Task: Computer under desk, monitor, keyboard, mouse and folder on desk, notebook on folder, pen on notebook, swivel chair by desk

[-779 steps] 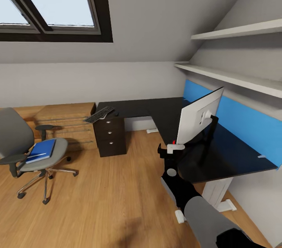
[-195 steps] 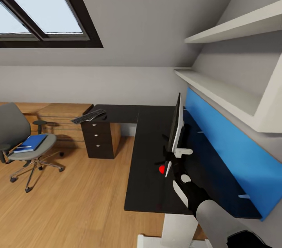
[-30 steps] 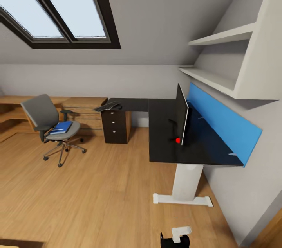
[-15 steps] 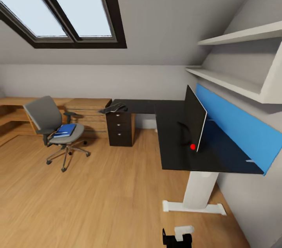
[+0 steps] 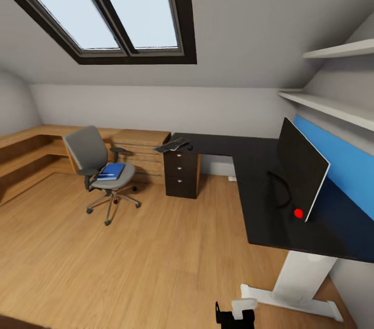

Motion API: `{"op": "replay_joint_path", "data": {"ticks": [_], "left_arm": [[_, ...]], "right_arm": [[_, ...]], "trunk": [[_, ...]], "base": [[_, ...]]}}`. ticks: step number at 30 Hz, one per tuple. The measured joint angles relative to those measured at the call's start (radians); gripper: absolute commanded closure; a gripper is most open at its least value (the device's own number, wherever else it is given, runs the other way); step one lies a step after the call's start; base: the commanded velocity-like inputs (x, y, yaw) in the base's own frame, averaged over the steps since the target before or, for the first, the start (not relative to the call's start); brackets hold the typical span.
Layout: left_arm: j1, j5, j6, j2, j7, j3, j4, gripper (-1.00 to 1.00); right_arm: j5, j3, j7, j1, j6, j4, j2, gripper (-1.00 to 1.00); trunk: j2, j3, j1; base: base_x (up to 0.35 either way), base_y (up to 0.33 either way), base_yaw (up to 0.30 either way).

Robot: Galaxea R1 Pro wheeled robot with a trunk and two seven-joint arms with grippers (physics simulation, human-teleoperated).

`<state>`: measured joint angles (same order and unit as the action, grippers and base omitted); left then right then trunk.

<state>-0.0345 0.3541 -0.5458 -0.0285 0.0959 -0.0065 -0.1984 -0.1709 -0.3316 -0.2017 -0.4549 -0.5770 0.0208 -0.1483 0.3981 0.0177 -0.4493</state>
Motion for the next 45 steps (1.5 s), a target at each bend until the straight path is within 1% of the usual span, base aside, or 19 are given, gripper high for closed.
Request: {"op": "replay_joint_path", "data": {"ticks": [3,7,13,14,15,17,18,19,20,23,24,25,26,45], "left_arm": [[0.0,-0.002,-0.004,0.002,-0.001,0.0,0.0,-1.0],[0.0,-0.003,-0.007,0.003,-0.001,-0.001,0.0,-1.0],[0.0,-0.001,0.011,0.0,-0.005,-0.003,0.0,-1.0],[0.0,-0.001,0.027,-0.001,-0.005,-0.004,0.0,-1.0],[0.0,-0.003,0.165,-0.002,-0.002,-0.004,-0.004,-1.0],[0.0,-0.005,0.206,-0.002,-0.002,-0.004,-0.006,-1.0],[0.0,-0.005,0.239,-0.003,-0.002,-0.004,-0.008,-1.0],[0.0,-0.006,0.252,-0.003,-0.002,-0.004,-0.008,-1.0],[0.0,-0.006,0.255,-0.003,-0.002,-0.004,-0.008,-1.0],[0.0,-0.006,0.234,-0.001,-0.004,-0.004,-0.009,-1.0],[0.0,-0.006,0.227,-0.001,-0.004,-0.004,-0.009,-1.0],[0.0,-0.007,0.202,0.0,-0.006,-0.004,-0.008,-1.0],[0.0,-0.007,0.2,-0.001,-0.007,-0.003,-0.008,-1.0],[0.0,-0.013,0.194,0.004,-0.006,-0.011,-0.006,-1.0]], "right_arm": [[0.0,0.0,0.0,0.0,0.0,0.0,0.0,-1.0],[0.0,-0.001,0.001,0.0,0.0,0.0,0.0,-1.0],[0.002,0.0,0.002,0.005,-0.002,0.0,0.0,-1.0],[0.001,0.0,0.002,0.006,-0.002,0.0,0.0,-1.0],[0.001,0.0,0.002,0.007,-0.002,0.0,0.0,-1.0],[0.0,0.0,0.001,0.007,-0.002,0.0,0.0,-1.0],[0.001,0.0,0.001,0.007,-0.002,0.0,0.0,-1.0],[0.001,0.0,0.001,0.007,-0.003,0.0,0.0,-1.0],[0.001,0.0,0.002,0.007,-0.003,0.0,0.0,-1.0],[0.001,0.0,0.001,0.007,-0.003,0.0,0.0,-1.0],[0.0,0.0,0.001,0.007,-0.003,0.0,0.0,-1.0],[-0.001,0.0,-0.002,0.007,-0.004,0.0,0.0,-1.0],[-0.001,0.0,-0.003,0.007,-0.004,0.0,0.0,-1.0],[0.0,0.0,-0.003,0.007,-0.003,0.0,0.0,-1.0]], "trunk": [[0.0,0.0,0.0],[0.0,0.001,0.0],[0.0,0.001,0.0],[0.0,0.001,0.0],[0.0,0.001,0.0],[0.0,0.001,0.0],[0.0,0.001,0.0],[0.0,0.001,0.0],[0.0,0.001,0.0],[0.0,0.001,0.0],[0.0,0.001,0.0],[0.0,0.001,0.0],[0.0,0.001,0.0],[0.0,0.001,0.0]], "base": [[0.013,0.008,0.264],[0.002,0.001,0.083],[0.0,0.0,0.093],[0.0,0.0,0.263],[0.0,0.0,0.266],[0.0,0.0,0.271],[0.0,0.0,0.278],[0.0,0.0,0.279],[0.0,0.0,0.283],[0.0,0.0,0.283],[0.158,0.0,0.285],[0.192,0.0,0.285],[0.24,0.0,0.285],[0.325,0.0,0.287]]}}
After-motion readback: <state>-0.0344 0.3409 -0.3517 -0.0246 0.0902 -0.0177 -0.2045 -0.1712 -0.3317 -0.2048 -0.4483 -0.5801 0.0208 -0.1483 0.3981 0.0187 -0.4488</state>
